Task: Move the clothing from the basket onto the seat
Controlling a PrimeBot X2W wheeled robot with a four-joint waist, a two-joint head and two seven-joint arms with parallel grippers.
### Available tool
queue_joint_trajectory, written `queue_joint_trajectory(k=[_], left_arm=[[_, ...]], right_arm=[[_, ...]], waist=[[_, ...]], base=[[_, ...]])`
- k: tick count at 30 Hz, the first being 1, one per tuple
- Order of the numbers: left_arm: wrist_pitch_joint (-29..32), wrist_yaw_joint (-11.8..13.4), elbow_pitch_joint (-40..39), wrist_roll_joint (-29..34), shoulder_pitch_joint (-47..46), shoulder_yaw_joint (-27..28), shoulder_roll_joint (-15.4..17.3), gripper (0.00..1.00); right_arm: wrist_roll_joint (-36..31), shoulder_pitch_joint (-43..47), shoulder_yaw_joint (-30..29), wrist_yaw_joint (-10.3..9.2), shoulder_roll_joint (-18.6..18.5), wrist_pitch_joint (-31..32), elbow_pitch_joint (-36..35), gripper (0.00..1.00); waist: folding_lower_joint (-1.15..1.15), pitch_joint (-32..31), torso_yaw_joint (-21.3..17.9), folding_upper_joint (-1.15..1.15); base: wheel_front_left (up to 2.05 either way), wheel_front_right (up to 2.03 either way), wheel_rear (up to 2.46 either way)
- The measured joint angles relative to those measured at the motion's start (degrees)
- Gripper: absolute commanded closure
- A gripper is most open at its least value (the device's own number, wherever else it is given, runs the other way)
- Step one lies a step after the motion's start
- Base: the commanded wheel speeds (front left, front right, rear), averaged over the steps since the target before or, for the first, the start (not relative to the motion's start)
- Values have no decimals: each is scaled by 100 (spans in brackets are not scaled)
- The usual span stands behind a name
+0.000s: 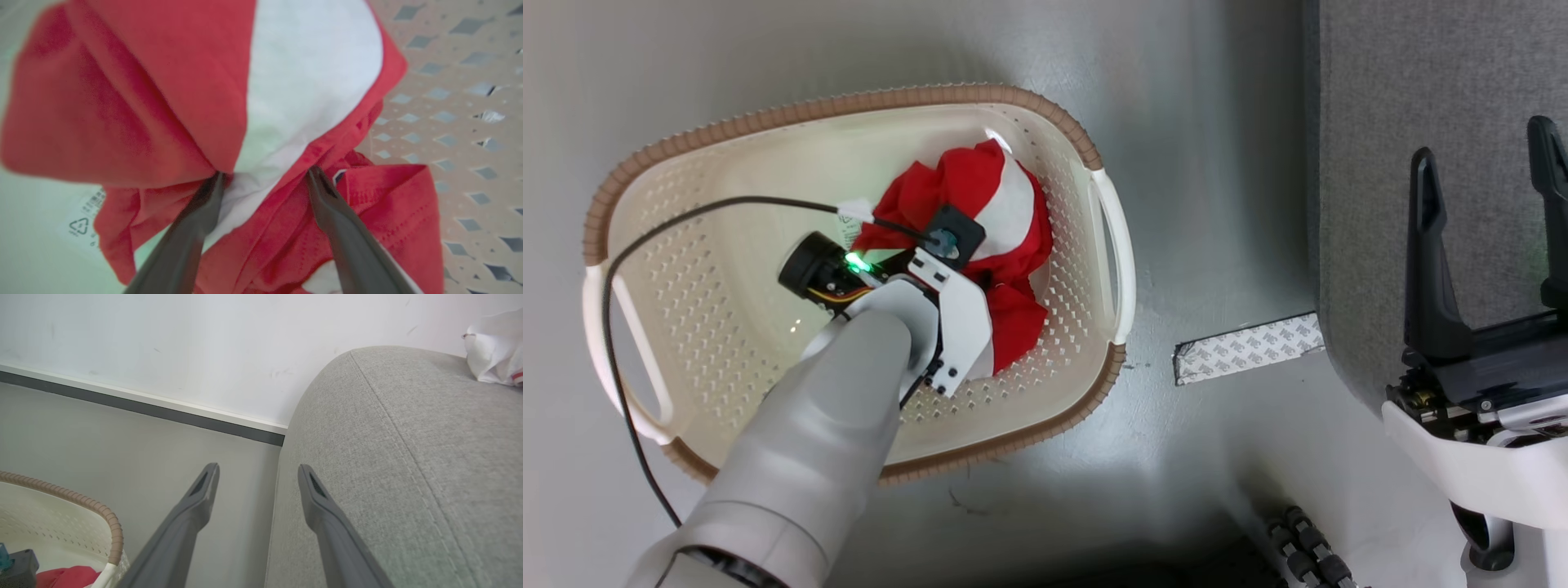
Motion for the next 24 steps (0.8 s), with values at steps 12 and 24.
queue_joint_trajectory(k=[12,24], left_arm=[[-600,-8,141,-337,-98,-339,1,100],[-1440,21,178,-783,482,-204,1,100]], right_arm=[[-56,-15,-32,-9,1,2,78,0],[-88,109,-115,-8,5,4,657,0]], waist=[[0,-98,62,0],[0,-1233,314,1]], base=[[0,0,0],[0,0,0]])
